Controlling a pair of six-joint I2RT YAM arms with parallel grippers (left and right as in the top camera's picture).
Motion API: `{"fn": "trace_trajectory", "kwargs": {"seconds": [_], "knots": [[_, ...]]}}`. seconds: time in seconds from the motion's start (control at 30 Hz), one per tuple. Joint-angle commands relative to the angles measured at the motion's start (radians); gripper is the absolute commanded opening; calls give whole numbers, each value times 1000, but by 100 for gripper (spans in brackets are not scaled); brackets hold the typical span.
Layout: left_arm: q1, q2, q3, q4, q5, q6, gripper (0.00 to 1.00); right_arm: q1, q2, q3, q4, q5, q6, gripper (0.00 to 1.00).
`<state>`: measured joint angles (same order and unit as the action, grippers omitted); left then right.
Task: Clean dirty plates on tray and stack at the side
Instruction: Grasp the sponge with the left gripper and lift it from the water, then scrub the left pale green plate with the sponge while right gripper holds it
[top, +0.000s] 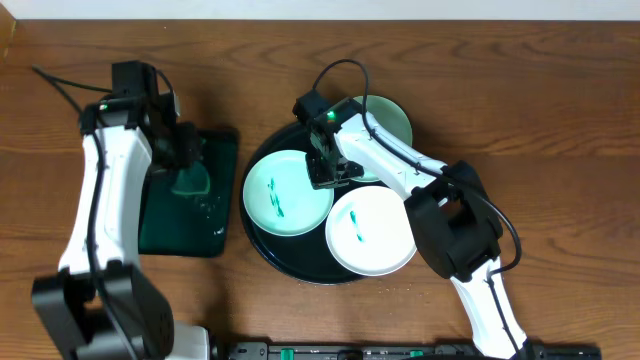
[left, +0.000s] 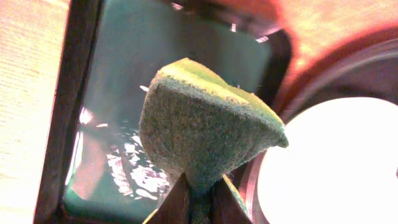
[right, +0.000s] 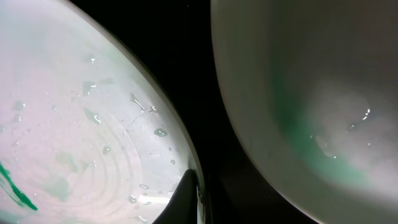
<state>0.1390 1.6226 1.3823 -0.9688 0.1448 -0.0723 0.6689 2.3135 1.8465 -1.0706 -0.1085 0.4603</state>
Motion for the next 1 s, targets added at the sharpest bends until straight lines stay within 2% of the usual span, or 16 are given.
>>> {"fn": "trace_trajectory", "kwargs": {"seconds": [0.0, 0.07, 0.13, 0.3, 0.5, 0.6, 0.87, 0.9, 0.97], "knots": [[-86, -22, 15, -8, 103, -103, 7, -5, 26, -16, 20, -25, -28, 1], [-143, -11, 6, -3, 102, -149, 7, -13, 26, -16, 20, -40, -28, 1], [-222, 19, -18, 6, 69, -261, 7, -21, 26, -17, 18, -51, -28, 1], [-328, 108, -43, 14, 0, -406, 7, -22, 26, -27, 23, -53, -28, 1], [-429, 275, -43, 28, -63, -596, 7, -25, 26, -29, 24, -64, -41, 1], [-447, 339, -43, 31, -67, -650, 7, -33, 26, -37, 30, -84, -51, 1], [-452, 457, -43, 66, -179, -650, 7, -45, 26, -55, 50, -118, -63, 1], [-452, 457, -43, 82, -175, -620, 7, -44, 26, -55, 51, -117, -66, 1], [-452, 448, -38, 117, -105, -473, 7, -42, 26, -55, 50, -117, -65, 1]]}}
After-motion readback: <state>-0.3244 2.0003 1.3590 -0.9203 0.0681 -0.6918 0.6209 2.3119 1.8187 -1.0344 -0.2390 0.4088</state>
